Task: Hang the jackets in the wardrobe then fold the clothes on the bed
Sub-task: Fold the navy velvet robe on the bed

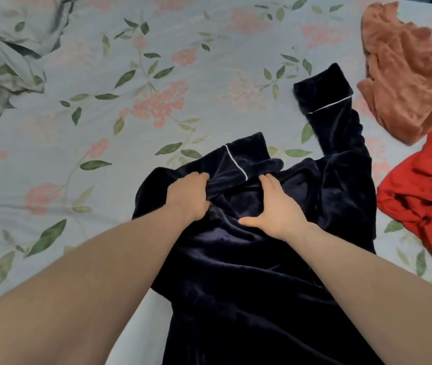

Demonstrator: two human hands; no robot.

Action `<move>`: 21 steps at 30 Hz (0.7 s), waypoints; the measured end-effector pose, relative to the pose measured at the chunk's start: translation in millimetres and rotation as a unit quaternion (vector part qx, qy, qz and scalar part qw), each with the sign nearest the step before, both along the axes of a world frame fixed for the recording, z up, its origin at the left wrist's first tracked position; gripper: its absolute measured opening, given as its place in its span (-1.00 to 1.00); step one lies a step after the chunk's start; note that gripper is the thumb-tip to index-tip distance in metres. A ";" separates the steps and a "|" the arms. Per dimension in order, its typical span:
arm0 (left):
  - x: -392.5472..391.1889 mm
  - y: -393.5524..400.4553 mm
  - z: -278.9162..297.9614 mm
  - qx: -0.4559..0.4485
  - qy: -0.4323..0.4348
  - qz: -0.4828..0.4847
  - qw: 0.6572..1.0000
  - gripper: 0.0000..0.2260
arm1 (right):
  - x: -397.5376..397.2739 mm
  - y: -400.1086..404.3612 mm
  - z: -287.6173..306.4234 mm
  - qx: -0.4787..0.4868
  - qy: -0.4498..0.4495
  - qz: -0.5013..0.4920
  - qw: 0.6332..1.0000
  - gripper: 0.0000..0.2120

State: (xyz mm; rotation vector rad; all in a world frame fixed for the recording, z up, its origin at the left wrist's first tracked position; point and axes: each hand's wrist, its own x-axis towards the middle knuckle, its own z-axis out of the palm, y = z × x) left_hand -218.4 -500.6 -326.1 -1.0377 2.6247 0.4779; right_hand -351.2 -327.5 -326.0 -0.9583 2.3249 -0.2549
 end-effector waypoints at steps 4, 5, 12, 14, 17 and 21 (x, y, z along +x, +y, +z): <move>1.6 -27.0 14.6 0.003 0.186 0.107 0.977 -0.82 | -13.7 -18.4 3.7 0.036 0.062 0.020 0.997 -0.51; -0.3 -38.8 21.8 0.002 0.227 0.134 0.965 -0.82 | -19.1 -25.4 8.4 0.016 0.072 0.002 0.997 -0.67; 1.9 -106.5 64.7 -0.004 0.364 0.342 0.867 -0.78 | -53.0 -97.6 44.8 -0.200 -0.049 -0.231 0.951 -0.67; 12.4 -110.8 58.8 0.010 0.326 0.352 0.877 -0.77 | -45.8 -97.2 39.0 -0.150 -0.097 -0.192 0.965 -0.36; 31.2 -104.2 43.0 0.040 0.264 0.352 0.897 -0.80 | -11.1 -77.4 25.0 -0.214 0.024 -0.152 0.964 -0.42; 47.0 -100.5 30.9 0.063 0.268 0.361 0.891 -0.86 | 33.6 -49.7 5.4 -0.240 0.096 -0.065 0.964 -0.69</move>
